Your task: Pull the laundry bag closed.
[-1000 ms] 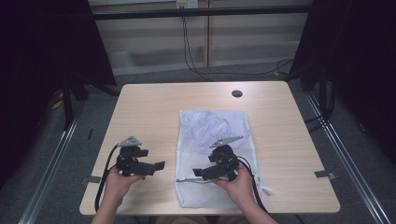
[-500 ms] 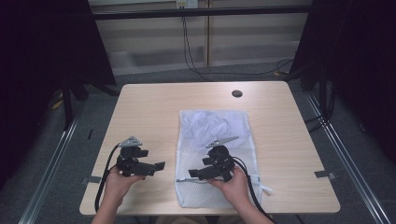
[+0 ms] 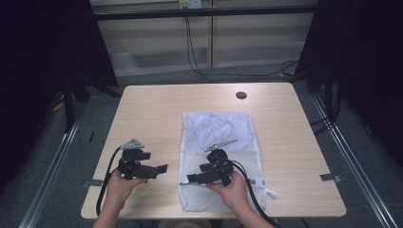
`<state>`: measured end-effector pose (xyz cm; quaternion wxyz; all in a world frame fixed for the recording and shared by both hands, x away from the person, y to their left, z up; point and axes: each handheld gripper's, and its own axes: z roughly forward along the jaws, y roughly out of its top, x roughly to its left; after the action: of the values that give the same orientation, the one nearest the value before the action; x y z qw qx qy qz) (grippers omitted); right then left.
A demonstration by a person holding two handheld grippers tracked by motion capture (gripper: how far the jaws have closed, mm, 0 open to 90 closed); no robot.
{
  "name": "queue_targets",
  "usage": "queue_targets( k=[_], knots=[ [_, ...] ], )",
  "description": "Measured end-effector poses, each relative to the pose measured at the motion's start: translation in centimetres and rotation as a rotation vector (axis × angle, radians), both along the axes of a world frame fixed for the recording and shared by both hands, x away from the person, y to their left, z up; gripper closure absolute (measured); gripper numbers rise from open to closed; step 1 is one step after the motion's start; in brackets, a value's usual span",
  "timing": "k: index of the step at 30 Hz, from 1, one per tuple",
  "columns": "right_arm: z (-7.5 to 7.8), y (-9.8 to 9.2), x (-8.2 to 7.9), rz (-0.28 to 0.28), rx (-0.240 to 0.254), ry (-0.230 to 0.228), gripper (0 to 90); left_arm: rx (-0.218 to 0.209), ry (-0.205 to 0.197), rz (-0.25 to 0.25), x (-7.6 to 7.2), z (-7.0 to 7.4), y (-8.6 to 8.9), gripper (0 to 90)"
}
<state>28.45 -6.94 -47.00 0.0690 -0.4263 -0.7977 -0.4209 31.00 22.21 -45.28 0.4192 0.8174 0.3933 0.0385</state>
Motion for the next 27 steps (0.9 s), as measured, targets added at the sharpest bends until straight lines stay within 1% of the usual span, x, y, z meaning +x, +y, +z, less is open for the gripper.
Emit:
queue_targets(
  k=[7, 8, 9, 13, 16, 17, 23, 25, 27],
  knots=[
    [-0.3, 0.5, 0.1, 0.013, 0.006, 0.017, 29.9, -0.002, 0.003, -0.001, 0.0, 0.0, 0.0, 4.9],
    [-0.4, 0.6, 0.1, 0.015, 0.012, 0.026, 30.4, -0.004, 0.004, 0.000, 0.0, 0.0, 0.0, 4.9],
    [-0.5, 0.7, 0.2, 0.013, 0.017, 0.035, 30.7, -0.003, 0.003, 0.002, 0.0, 0.0, 0.0, 4.9],
    [-0.7, 0.8, 0.3, 0.010, 0.022, 0.044, 31.8, -0.001, 0.006, 0.001, 0.0, 0.0, 0.0, 4.9],
    [-0.8, 1.0, 0.4, 0.008, 0.016, 0.051, 32.5, -0.001, 0.008, 0.003, 0.0, 0.0, 0.0, 4.9],
    [-0.9, 1.0, 0.5, 0.008, 0.014, 0.061, 32.7, 0.000, 0.009, 0.003, 0.0, 0.0, 0.0, 4.9],
    [-1.1, 1.3, 0.6, 0.007, 0.007, 0.067, 35.2, -0.003, 0.011, 0.002, 0.0, 0.0, 0.0, 4.9],
    [-1.3, 1.5, 0.6, 0.003, -0.005, 0.088, 36.7, -0.001, 0.010, 0.007, 0.0, 0.0, 0.0, 4.9],
    [-1.3, 1.5, 0.7, 0.003, -0.004, 0.086, 37.1, -0.003, 0.010, 0.010, 0.0, 0.0, 0.1, 4.9]
  ],
)
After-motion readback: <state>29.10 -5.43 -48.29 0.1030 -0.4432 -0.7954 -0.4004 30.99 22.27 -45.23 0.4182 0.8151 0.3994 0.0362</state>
